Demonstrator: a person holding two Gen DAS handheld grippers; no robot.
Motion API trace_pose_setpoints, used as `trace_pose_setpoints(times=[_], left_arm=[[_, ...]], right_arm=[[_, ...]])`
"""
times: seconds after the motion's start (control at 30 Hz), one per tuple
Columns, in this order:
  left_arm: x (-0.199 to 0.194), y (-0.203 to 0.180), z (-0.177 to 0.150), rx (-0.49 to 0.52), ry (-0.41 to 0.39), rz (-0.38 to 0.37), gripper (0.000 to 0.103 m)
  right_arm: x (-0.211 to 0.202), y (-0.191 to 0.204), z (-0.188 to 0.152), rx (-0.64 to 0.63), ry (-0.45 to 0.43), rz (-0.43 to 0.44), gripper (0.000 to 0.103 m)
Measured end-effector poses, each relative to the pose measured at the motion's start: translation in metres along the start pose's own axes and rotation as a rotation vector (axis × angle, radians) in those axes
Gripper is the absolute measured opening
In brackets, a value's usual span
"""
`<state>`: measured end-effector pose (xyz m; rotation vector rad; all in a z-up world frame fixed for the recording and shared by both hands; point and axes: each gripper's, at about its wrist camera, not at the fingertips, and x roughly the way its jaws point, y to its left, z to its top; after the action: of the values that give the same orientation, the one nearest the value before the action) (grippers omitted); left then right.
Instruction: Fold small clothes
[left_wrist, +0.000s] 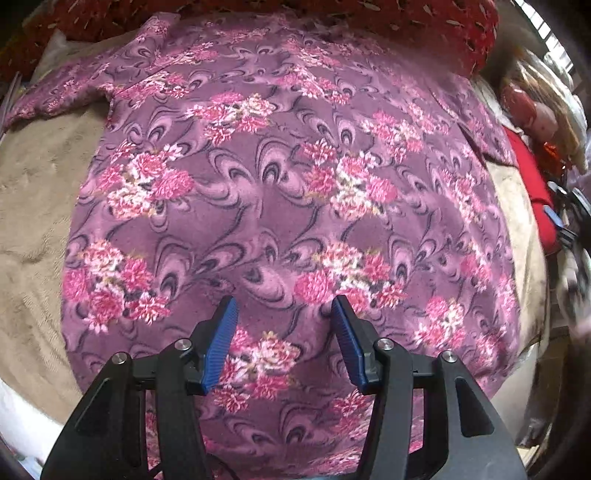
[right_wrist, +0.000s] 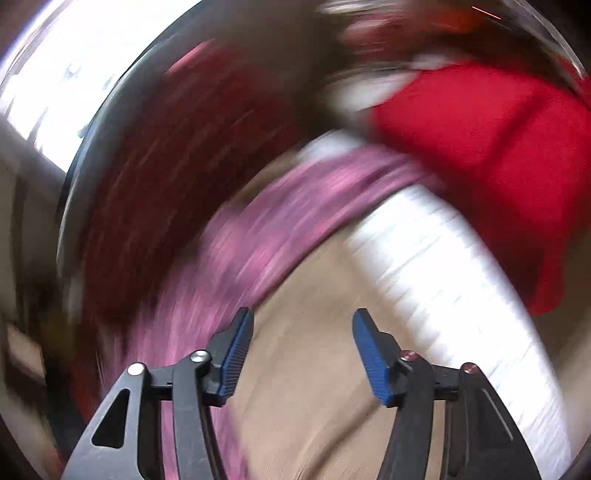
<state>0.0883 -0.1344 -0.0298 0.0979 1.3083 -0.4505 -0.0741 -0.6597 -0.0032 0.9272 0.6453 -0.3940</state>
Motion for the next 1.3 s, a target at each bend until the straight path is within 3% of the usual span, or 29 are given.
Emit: trace_pose_setpoints(times=[0.1, 0.23, 0.37, 0.43, 0.47, 0.5, 0.53, 0.67, 0.77, 1.0, 1.3], left_arm=[[-0.002, 0.002, 0.009, -0.002, 0.001, -0.018, 0.051], [-0.005, -0.002, 0.025, 0.019, -0.024, -0.017, 0.051], [-0.002, -0.012, 0.052, 0.034, -0.051, -0.039, 0.051], [0.0, -0.018, 0.069, 0.048, -0.072, -0.044, 0.051], [0.002, -0.022, 0.076, 0.057, -0.086, -0.034, 0.051], [0.003, -0.025, 0.084, 0.062, -0.1, -0.022, 0.051], [0.004, -0.025, 0.092, 0.062, -0.117, -0.017, 0.051], [0.015, -0.018, 0.119, 0.024, -0.131, -0.029, 0.051], [0.031, -0.006, 0.131, -0.029, -0.092, -0.056, 0.051], [0.032, 0.017, 0.135, -0.097, -0.07, -0.14, 0.051], [0.018, 0.055, 0.131, -0.137, -0.06, -0.214, 0.051]], right_arm=[[0.023, -0.061, 0.051, 0.282, -0.054, 0.006, 0.06], [0.077, -0.105, 0.078, 0.555, -0.036, 0.08, 0.067], [0.113, -0.11, 0.094, 0.625, -0.033, 0.078, 0.072], [0.126, -0.113, 0.096, 0.656, -0.022, 0.072, 0.068], [0.125, -0.115, 0.096, 0.648, -0.035, 0.064, 0.06], [0.125, -0.113, 0.098, 0.623, -0.052, 0.066, 0.026], [0.124, -0.11, 0.098, 0.586, -0.069, 0.064, 0.014], [0.079, -0.069, 0.107, 0.391, -0.248, 0.03, 0.012], [0.061, -0.018, 0.109, 0.223, -0.267, 0.079, 0.012], [0.066, 0.114, 0.054, -0.036, -0.109, 0.255, 0.012], [0.138, 0.258, -0.063, -0.247, 0.156, 0.336, 0.012]])
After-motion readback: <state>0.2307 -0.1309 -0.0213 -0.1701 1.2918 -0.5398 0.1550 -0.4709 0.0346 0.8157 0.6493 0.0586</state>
